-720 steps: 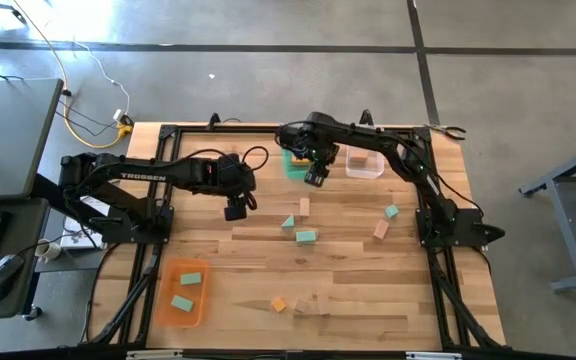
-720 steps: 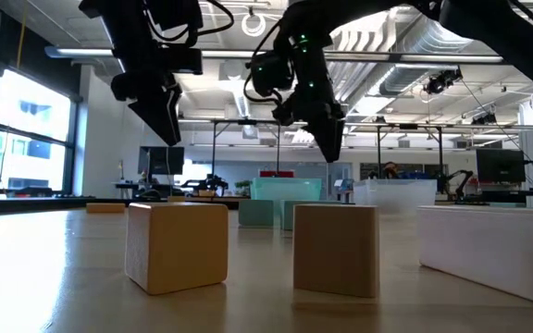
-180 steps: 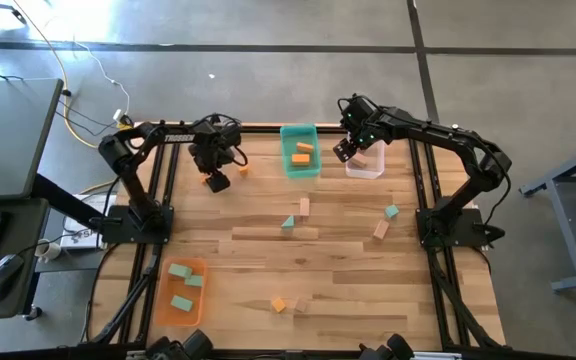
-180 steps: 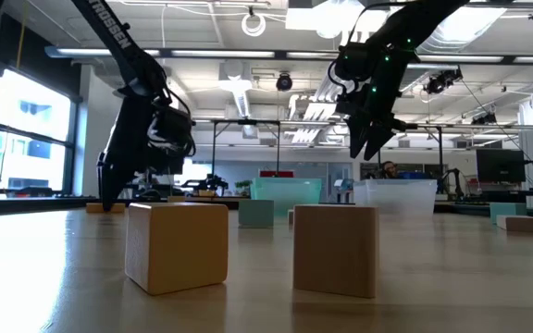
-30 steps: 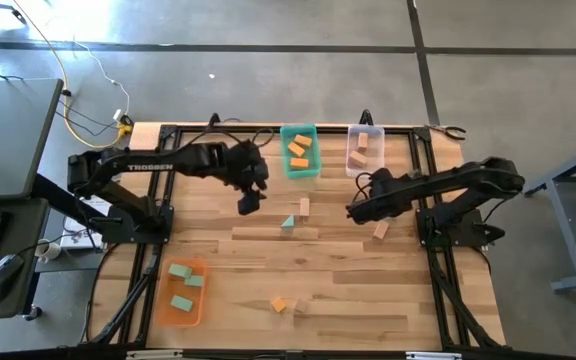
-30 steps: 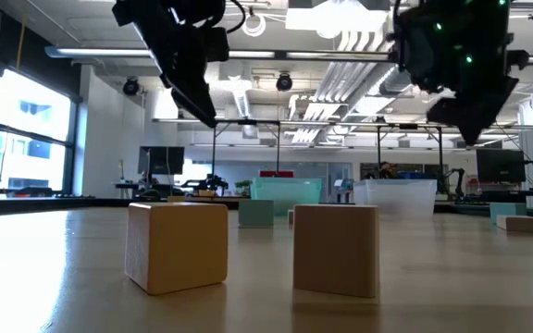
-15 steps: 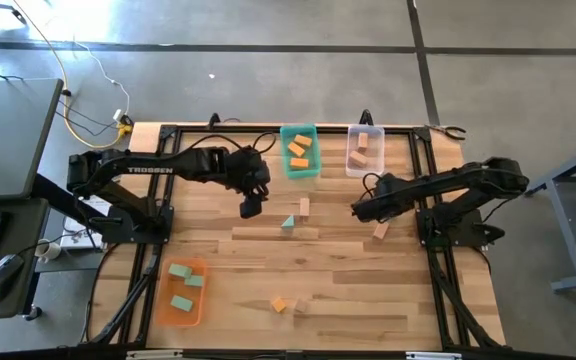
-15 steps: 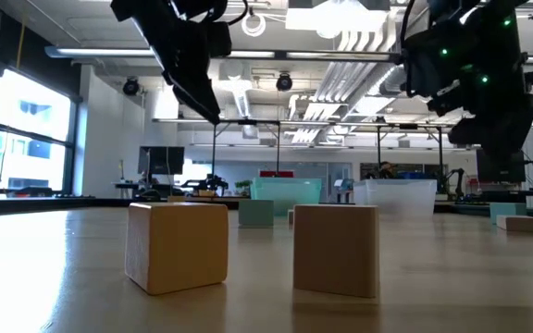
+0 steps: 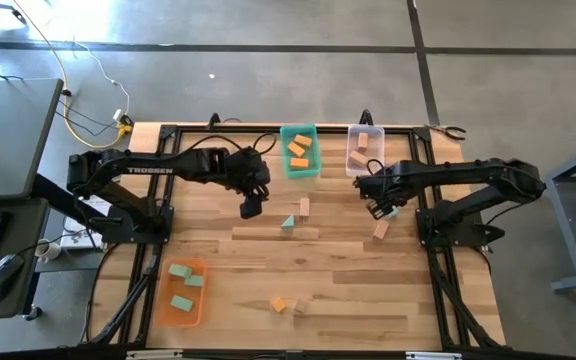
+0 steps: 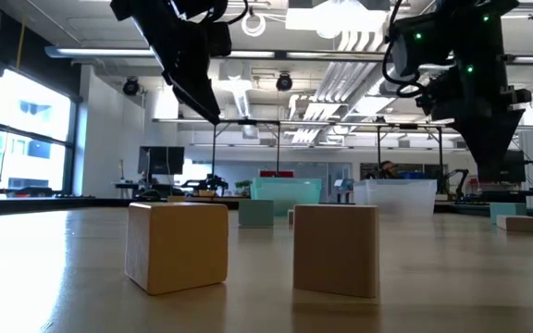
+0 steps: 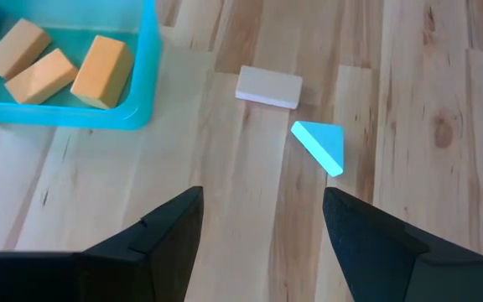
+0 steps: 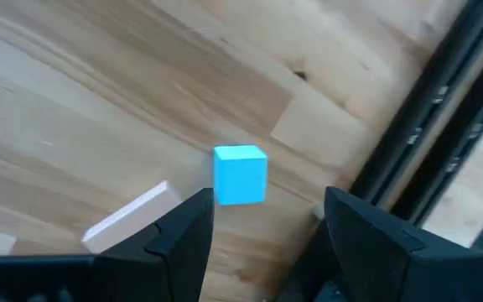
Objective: Sort & place blocks by color
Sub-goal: Put the light blue block into the orange orange bin
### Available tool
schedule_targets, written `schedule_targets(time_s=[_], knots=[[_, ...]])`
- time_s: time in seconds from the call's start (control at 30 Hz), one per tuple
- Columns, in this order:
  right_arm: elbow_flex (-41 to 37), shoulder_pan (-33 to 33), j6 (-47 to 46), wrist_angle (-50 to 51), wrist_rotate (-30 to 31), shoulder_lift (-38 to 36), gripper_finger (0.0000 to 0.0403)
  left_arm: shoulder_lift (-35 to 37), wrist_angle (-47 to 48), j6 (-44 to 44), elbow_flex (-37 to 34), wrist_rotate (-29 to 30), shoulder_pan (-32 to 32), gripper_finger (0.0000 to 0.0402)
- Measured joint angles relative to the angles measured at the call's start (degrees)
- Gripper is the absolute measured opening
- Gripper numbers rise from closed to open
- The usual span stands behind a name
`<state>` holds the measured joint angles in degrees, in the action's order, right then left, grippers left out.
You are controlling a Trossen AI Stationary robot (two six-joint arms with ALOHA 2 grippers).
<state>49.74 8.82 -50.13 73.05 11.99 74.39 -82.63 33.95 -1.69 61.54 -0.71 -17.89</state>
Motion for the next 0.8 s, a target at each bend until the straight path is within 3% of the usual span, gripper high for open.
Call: schedule_targets(time_s=[0.5, 0.8], knots=[[0.0, 1.1, -2.6, -1.8, -1.1, 1.2, 0.0215, 0.0, 0.2, -0.4, 0.0, -0.1, 0.0, 0.0232], [0.0, 0.5, -2.7, -1.9, -2.8, 6.9, 0.0215, 0.0, 0.5, -1.0, 0.0, -0.1, 0.0, 0.0232]])
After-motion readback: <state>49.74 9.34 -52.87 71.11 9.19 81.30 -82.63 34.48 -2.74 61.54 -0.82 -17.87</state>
